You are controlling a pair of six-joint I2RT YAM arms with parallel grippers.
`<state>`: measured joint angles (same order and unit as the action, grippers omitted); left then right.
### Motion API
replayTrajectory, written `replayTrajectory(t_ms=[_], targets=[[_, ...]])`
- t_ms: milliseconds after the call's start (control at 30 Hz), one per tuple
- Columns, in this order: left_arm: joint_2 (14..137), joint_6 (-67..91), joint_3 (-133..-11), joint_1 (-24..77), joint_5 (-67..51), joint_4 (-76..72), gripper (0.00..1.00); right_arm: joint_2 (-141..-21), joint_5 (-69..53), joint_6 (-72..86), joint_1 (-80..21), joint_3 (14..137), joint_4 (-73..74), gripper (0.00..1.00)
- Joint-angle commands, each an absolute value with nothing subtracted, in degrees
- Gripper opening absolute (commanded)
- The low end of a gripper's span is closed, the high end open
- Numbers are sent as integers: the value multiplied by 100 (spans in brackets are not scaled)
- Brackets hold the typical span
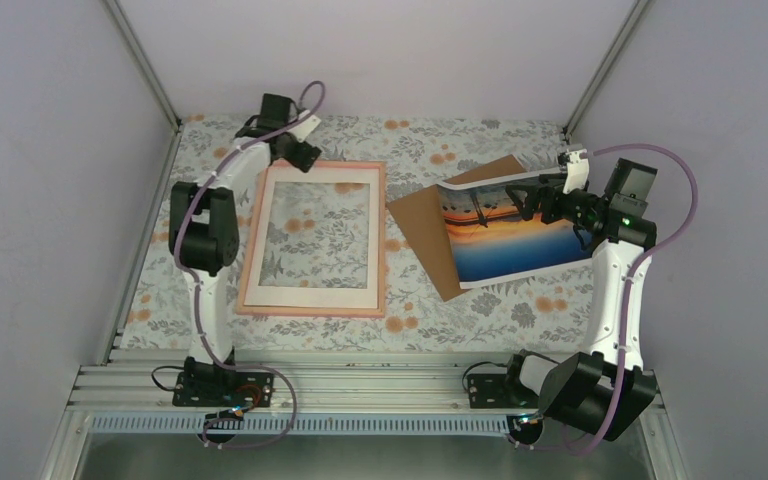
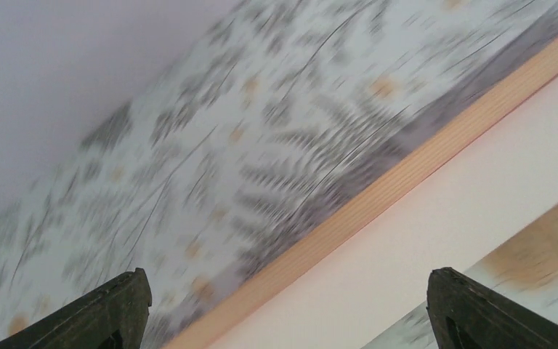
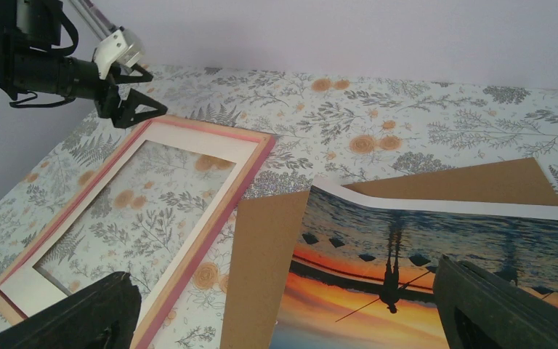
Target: Put the photo into the frame
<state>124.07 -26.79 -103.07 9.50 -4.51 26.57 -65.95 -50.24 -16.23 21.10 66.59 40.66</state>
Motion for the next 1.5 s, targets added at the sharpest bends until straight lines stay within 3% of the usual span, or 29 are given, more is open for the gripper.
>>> replayTrajectory(t_ms=[0,200,367,533,700,833,1467], targets=[[12630,-2649,-10731,1338,-790,2621,95,-6533,-5004,-1573,2171,6592,3946,100],[12777,-2704,-10999,1529,-1381,3154,94,-6496,-4950,-1594,2171,6617,3999,100],[11221,-4017,-8999,1405,-2059,3190,95,-6438,-4999,-1613,2171,6590,4008,100],[9682,-5785,-7460,609,-2746,4438,97,-6410,-5084,-1628,2171,6585,4011,100],[8178,-7542,-5770,13,-1850,4773,97,-6369,-5169,-1609,2171,6501,3949,100],[7630,-8060,-4774,-112,-1203,4380,97,-6288,-5185,-1592,2173,6439,3921,100],[7582,-8315,-3706,-38,-403,3385,97,-6265,-5168,-1566,2171,6434,3903,100]])
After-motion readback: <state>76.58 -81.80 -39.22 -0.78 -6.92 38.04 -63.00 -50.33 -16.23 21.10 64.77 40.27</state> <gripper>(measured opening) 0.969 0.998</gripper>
